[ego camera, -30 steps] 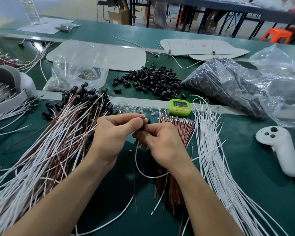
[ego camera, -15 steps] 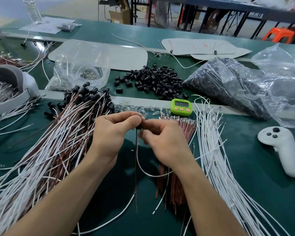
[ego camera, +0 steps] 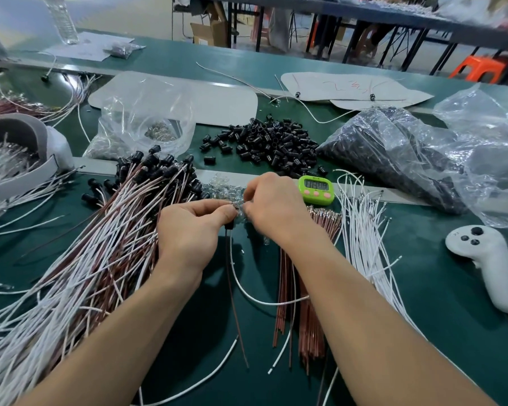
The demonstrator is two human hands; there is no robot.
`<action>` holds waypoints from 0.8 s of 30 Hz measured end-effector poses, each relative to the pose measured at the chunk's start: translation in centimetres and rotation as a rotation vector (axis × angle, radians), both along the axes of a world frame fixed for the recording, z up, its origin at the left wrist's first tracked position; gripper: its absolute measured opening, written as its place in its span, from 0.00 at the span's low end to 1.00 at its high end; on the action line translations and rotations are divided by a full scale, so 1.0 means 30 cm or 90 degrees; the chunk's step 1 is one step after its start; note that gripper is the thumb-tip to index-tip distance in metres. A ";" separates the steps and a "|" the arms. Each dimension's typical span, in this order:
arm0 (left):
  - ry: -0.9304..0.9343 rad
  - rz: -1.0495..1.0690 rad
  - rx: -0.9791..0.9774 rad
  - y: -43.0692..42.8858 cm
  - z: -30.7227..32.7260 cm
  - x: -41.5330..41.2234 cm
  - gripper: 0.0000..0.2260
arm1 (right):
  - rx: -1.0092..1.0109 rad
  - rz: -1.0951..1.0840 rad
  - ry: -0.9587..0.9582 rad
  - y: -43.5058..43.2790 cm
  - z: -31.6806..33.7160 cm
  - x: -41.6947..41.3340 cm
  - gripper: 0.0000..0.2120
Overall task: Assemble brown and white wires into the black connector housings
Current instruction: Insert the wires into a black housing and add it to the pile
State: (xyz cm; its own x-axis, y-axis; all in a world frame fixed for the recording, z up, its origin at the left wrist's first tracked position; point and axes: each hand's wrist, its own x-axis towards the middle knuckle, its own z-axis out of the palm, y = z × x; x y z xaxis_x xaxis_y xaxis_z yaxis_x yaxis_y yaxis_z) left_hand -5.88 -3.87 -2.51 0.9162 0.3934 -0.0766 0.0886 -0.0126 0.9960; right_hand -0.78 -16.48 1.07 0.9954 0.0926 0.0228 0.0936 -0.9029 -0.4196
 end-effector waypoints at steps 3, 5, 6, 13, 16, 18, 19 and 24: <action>-0.007 -0.011 -0.007 0.002 0.003 0.000 0.08 | 0.004 -0.015 0.001 0.007 -0.022 0.025 0.06; -0.013 -0.018 -0.005 0.001 0.003 0.000 0.09 | 0.010 -0.021 0.006 0.008 -0.029 0.031 0.05; -0.016 -0.020 -0.003 0.000 0.001 0.000 0.10 | 0.020 -0.022 0.008 0.006 -0.031 0.029 0.03; -0.033 -0.048 0.069 0.002 -0.016 -0.001 0.10 | 0.358 -0.085 -0.100 -0.090 -0.041 -0.096 0.06; -0.051 -0.100 0.131 -0.015 -0.015 -0.008 0.10 | 0.475 -0.082 -0.069 -0.127 -0.052 -0.165 0.06; -0.053 -0.137 0.181 -0.031 -0.017 -0.020 0.10 | 0.563 -0.078 -0.033 -0.140 -0.068 -0.184 0.09; -0.050 -0.151 0.207 -0.037 -0.020 -0.025 0.11 | 0.603 -0.083 -0.023 -0.146 -0.076 -0.187 0.10; -0.037 -0.194 0.249 -0.039 -0.029 -0.034 0.08 | 0.621 -0.078 -0.034 -0.162 -0.102 -0.186 0.07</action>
State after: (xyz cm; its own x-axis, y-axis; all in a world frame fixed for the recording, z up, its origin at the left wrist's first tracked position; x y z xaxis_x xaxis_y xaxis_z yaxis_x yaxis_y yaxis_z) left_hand -6.91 -5.05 -3.38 0.9923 0.0969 0.0775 -0.0320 -0.4036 0.9144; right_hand -6.37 -21.34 -1.99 0.9924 -0.0942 0.0792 0.0626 -0.1678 -0.9838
